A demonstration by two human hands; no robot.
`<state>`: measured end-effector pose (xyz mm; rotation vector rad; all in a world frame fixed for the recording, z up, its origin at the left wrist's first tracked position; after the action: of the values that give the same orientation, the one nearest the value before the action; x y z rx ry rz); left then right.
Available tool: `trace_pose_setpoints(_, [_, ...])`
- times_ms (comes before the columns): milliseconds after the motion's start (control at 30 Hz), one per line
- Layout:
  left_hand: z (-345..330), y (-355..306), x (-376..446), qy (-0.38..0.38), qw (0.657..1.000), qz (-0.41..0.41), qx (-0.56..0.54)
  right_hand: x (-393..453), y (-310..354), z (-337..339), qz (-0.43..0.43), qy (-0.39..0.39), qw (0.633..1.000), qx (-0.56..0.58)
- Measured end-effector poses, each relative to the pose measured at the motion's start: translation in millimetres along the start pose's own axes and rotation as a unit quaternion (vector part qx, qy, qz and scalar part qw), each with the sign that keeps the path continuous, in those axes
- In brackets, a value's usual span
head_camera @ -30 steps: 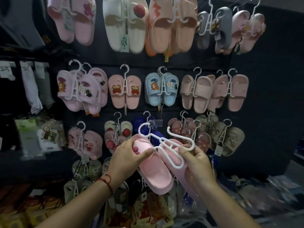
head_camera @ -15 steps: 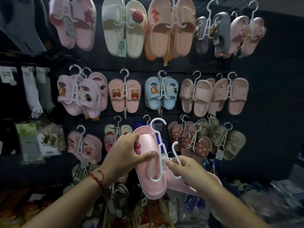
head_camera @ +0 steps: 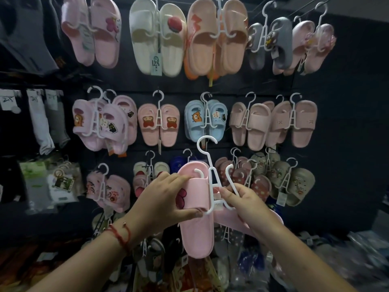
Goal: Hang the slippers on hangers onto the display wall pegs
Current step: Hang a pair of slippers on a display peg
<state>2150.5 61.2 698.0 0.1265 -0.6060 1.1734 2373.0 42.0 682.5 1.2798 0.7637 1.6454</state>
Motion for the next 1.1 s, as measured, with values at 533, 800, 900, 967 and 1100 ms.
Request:
trace_pose_setpoints(533, [-2, -24, -7, 0.0, 0.999, -0.002, -0.054, -5, 29, -17, 0.094, 0.072, 0.993, 0.013])
trace_pose_setpoints(800, [10, -2, -5, -0.058, 0.987, 0.056, -0.137, 3, 20, -13, 0.04, -0.043, 0.985, 0.165])
trace_pose_setpoints(900, [10, 3, -9, -0.049, 0.989, 0.049, -0.131, 13, 8, -8, 0.006, -0.087, 0.969, 0.23])
trace_pose_setpoints(967, [7, 6, -12, -0.035, 0.992, 0.034, -0.12, 20, 2, -5, 0.002, -0.134, 0.963, 0.236])
trace_pose_setpoints(1100, [-2, 5, -19, -0.015, 0.992, -0.004, -0.122, 32, 3, -7, -0.002, -0.211, 0.942, 0.259])
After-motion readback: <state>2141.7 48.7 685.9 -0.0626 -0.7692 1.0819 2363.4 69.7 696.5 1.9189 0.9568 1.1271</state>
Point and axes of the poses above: each hand's wrist, its own x-axis towards the middle knuckle, its own z-axis out of the back of the hand, y = z × x, the point moved 3 cm from there along x, towards the middle knuckle, and after that the axes turned 15 degrees about z, right-handed, at the moved point
